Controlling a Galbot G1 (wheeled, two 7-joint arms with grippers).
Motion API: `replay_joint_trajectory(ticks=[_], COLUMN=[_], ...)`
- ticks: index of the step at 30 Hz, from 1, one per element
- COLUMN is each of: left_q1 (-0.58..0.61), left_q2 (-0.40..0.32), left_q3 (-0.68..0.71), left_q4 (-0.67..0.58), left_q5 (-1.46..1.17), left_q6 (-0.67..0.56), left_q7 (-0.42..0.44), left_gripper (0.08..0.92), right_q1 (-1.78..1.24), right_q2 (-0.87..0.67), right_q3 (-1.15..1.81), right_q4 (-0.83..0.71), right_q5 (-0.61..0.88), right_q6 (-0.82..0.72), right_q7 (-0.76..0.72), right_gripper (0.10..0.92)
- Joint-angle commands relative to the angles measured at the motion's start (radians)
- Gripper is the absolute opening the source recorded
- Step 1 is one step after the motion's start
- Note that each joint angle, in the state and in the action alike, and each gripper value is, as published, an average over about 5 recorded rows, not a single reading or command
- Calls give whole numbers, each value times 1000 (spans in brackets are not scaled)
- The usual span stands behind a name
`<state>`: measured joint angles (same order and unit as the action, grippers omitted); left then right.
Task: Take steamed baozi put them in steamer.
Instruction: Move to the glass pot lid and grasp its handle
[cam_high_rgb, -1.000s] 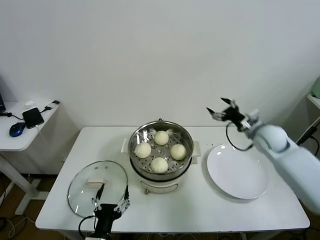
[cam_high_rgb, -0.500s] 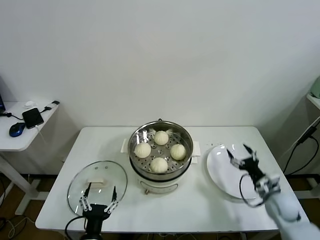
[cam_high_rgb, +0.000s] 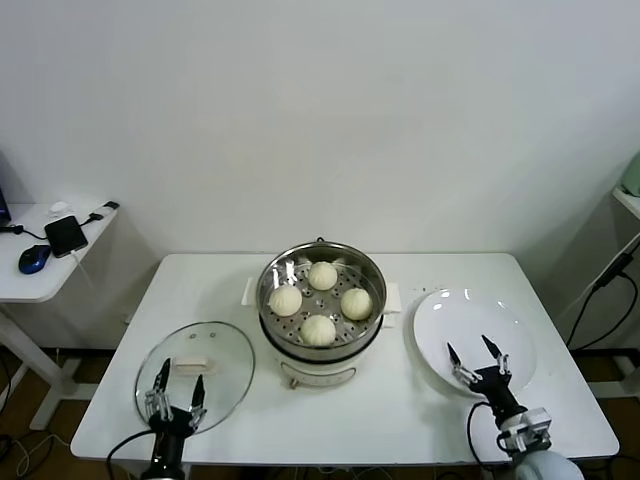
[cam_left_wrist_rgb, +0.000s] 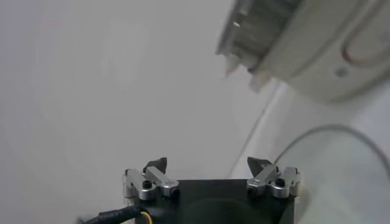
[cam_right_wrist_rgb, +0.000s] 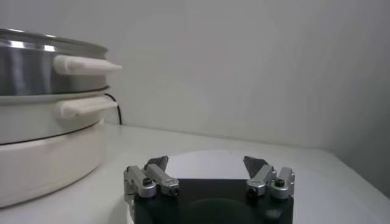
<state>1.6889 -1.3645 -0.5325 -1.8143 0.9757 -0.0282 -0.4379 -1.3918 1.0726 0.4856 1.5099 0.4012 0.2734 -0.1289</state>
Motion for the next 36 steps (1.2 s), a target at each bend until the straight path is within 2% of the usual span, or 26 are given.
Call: replay_joint_trajectory(ticks=[1,10,22,32,36], left_q1=[-123,-185,-265,-279,-278], left_q2=[43,46,32,39,41], left_q3=[-57,-53,-26,-8,2], left_q4=[230,260,310,329,354], left_q5=[303,321,373,372,372], left_q6=[30,82,146,190,197], left_q7=[-9,42,32,42,38], left_gripper=[823,823,823,823,778], right_q1=[-52,-51,-40,-33,-31], right_q2=[42,38,38,43,43], right_q3=[7,11,15,9,7], right_q4=[8,19,11,-3,-1], right_q5=[-28,-38,-42,-54,-61], right_q6=[4,-7,-9,-13,-16], right_q7=[22,32,45,46,47], right_gripper=[823,823,823,823,823])
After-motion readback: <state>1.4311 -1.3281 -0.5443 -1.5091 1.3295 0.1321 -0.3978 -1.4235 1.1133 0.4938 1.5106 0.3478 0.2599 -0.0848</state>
